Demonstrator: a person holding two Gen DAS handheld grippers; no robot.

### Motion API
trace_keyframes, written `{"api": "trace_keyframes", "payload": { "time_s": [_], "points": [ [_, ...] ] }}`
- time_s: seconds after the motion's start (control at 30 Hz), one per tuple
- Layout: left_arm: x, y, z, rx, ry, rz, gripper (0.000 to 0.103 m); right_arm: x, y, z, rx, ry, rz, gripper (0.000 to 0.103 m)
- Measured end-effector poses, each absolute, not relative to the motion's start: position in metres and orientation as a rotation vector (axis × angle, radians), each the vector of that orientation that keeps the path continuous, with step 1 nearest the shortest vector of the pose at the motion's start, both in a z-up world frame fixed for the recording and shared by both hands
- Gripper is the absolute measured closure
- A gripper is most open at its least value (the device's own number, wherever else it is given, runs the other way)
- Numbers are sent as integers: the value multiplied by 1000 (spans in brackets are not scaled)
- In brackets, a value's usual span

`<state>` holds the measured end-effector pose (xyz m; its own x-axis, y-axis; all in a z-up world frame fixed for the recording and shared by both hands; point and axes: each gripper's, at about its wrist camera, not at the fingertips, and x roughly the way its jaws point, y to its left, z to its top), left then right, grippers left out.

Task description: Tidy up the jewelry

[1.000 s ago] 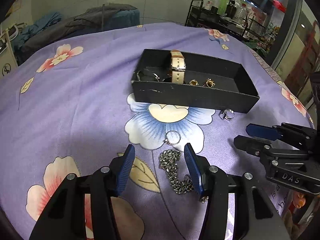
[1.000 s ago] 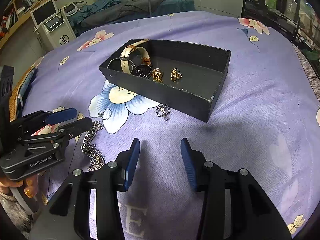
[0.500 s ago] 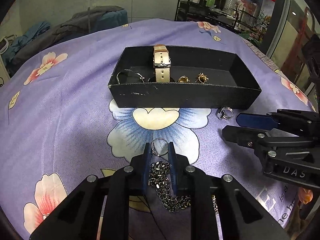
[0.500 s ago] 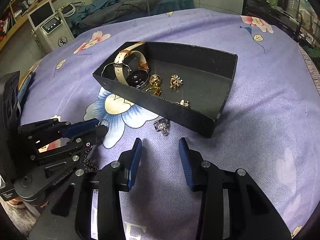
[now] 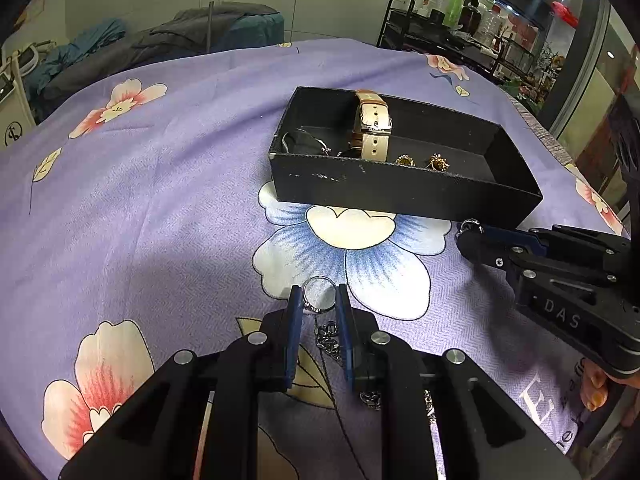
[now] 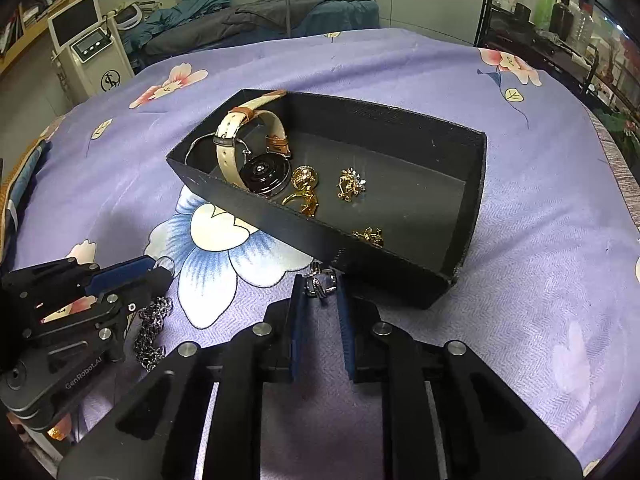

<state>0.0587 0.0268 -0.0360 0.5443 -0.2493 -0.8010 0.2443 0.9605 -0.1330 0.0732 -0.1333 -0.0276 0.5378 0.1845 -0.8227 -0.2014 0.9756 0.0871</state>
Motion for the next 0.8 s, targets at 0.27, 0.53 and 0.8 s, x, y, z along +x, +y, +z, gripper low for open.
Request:
{"api": "trace_keyframes", "payload": {
  "time_s": [0.27, 0.53, 0.8],
  "points": [
    [55, 34, -34, -33, 964, -284, 95, 55, -145, -25, 38, 990, 262, 86],
    [55, 34, -35, -31, 970, -269, 95, 40, -150, -22, 57, 1004, 280, 86],
    [66, 29, -34, 8, 970, -256, 85, 38, -153, -23, 56, 1008, 283, 86]
  ]
}}
